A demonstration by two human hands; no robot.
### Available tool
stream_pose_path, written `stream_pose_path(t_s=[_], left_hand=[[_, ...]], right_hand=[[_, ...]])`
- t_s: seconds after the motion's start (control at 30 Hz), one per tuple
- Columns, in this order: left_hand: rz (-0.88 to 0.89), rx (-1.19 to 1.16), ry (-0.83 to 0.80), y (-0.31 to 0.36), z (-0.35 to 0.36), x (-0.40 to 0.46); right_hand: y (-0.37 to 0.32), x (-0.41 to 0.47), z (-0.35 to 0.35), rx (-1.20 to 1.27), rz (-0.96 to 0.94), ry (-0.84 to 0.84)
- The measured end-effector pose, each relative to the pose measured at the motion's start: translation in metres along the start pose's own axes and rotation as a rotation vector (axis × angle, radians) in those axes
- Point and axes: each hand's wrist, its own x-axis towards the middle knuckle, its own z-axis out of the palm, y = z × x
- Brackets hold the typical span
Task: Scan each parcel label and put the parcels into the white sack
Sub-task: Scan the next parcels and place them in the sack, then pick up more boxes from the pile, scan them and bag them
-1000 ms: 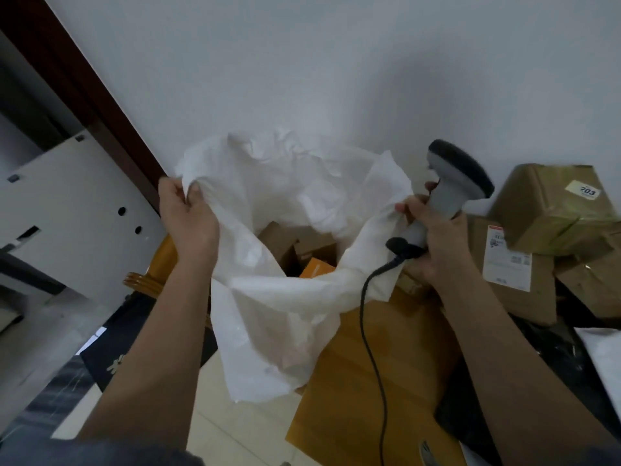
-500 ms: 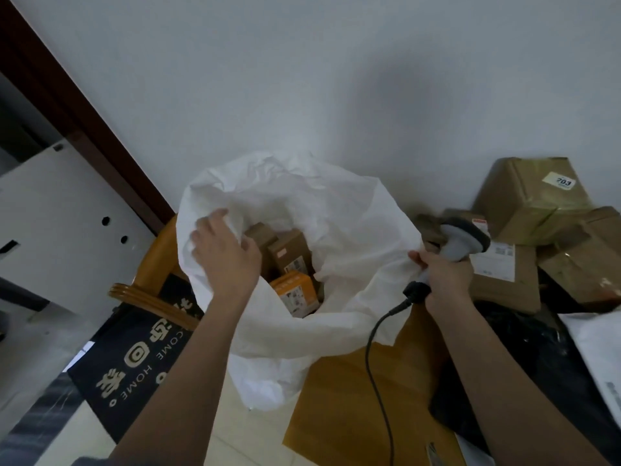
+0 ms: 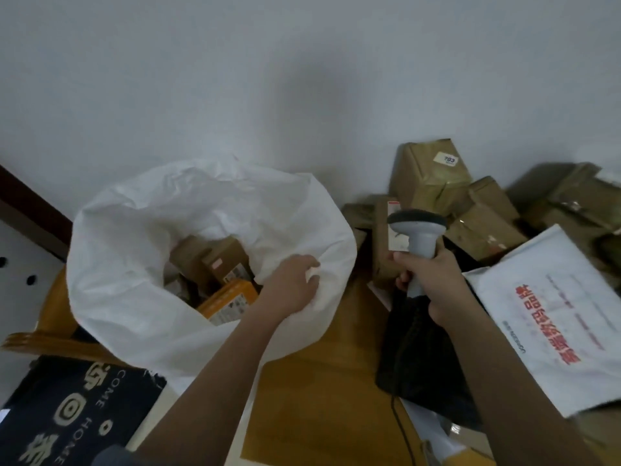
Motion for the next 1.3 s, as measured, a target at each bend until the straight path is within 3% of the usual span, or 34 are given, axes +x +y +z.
stream_pose_path(t_s=[0.1, 0.2, 0.37, 0.53, 0.67, 0.77, 0.87, 0.93, 1.1, 1.3], left_hand=[[0.148, 0.0, 0.334, 0.035, 0.004, 0.004], [0.289, -0.02, 0.404, 0.072, 0.019, 0.003], [0.325, 0.008, 0.181, 0.129, 0.082, -0.005], [0.24, 0.046, -0.19, 0.182, 0.156, -0.018], [0.241, 0.109, -0.283, 0.217, 0.215, -0.029], [-0.01, -0.175, -0.281, 0.237, 0.254, -0.033], [-0.513, -0.77, -0.249, 0.259, 0.277, -0.029], [-0.707, -1.122, -0.251, 0.267, 0.286, -0.023], [-0.809, -1.322, -0.16, 0.278, 0.296, -0.014], [-0.658, -1.314, -0.147, 0.276, 0.268, -0.017]], right_hand=[[-0.006, -0.006, -0.029, 0.082, 0.034, 0.018], [-0.01, -0.008, -0.059, 0.114, 0.064, 0.032], [-0.011, -0.009, -0.132, 0.103, 0.033, 0.078], [-0.004, -0.014, -0.216, 0.115, 0.001, 0.068], [0.001, -0.016, -0.272, 0.1, 0.006, 0.071], [0.01, -0.013, -0.306, 0.053, 0.036, 0.07], [0.015, -0.009, -0.329, 0.043, 0.073, 0.092], [0.018, -0.008, -0.34, 0.056, 0.077, 0.089], [0.021, -0.016, -0.36, 0.069, 0.066, 0.067], [0.011, -0.023, -0.368, 0.157, -0.02, 0.148]])
